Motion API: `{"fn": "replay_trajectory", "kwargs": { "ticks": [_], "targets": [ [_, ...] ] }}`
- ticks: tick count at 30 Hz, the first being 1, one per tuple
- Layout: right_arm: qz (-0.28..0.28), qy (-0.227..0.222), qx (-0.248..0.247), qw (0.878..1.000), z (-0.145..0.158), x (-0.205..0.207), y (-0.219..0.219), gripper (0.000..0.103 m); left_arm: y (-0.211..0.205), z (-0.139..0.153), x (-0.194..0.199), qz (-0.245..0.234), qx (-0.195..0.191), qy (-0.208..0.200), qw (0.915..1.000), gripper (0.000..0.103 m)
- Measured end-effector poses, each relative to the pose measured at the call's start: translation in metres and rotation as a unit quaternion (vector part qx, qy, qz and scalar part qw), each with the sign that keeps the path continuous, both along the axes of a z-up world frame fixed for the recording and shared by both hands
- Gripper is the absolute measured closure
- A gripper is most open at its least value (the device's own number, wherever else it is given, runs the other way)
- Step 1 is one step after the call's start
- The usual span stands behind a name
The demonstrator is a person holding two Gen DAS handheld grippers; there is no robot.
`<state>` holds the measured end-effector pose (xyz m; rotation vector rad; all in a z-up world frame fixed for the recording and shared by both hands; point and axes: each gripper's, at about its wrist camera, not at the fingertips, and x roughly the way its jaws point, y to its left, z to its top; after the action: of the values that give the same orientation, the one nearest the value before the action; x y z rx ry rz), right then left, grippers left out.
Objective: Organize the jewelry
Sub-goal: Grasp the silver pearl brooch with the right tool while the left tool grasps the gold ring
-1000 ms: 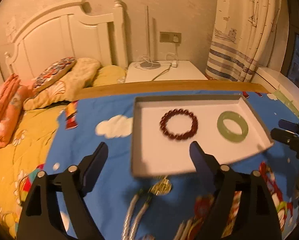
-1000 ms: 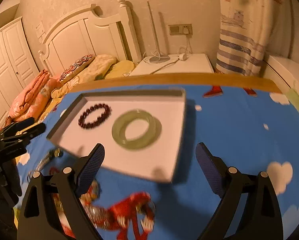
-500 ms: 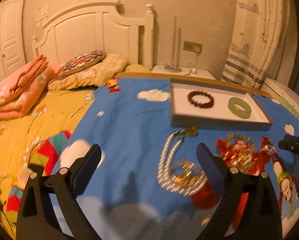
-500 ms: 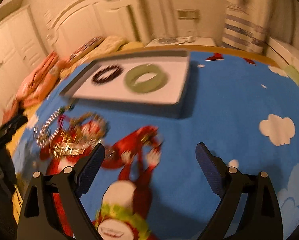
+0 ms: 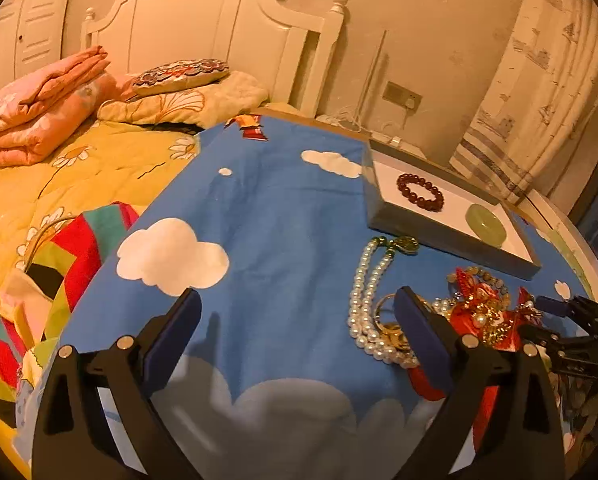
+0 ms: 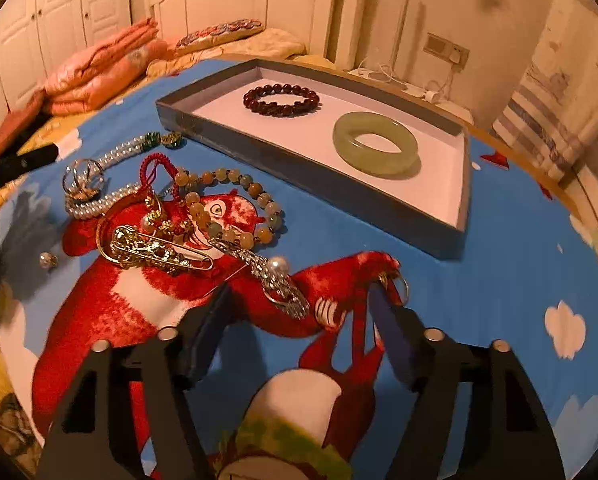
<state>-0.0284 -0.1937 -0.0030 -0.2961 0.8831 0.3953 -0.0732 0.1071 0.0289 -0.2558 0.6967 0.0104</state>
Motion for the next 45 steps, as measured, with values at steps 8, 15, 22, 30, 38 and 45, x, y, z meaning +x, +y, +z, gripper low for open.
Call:
{"fn": "replay_trajectory", "kwargs": {
  "ticks": [8,15,22,30,38,45],
  "targets": [
    [0.01,-0.004,0.015,1.0,0.0,0.002,-0.001,0.062,0.001,0.002,-0.002,-0.017,-0.03,-0.021,0.9992,0.007],
    [0.0,-0.014,0.017,1.0,-0.001,0.001,-0.001,0.082,-0.009,0.006,-0.007,-0.055,-0.025,-0.037,0.9975,0.007],
    [-0.018,-0.023,0.021,0.999,0.001,0.001,-0.005,0.09,-0.035,0.009,-0.003,-0.083,0.015,-0.017,0.9963,0.007],
    [-0.028,-0.024,0.027,0.999,0.002,0.002,-0.009,0.09,-0.088,0.013,0.013,-0.112,0.076,0.0,0.9908,0.025],
    [-0.034,-0.026,0.038,0.998,0.004,0.003,-0.014,0.09,-0.09,-0.011,0.03,-0.109,0.077,0.049,0.9898,0.079],
    [-0.038,-0.028,0.044,0.998,0.004,0.003,-0.016,0.09,-0.084,-0.008,0.02,-0.11,0.058,0.021,0.9921,0.079]
  ]
}}
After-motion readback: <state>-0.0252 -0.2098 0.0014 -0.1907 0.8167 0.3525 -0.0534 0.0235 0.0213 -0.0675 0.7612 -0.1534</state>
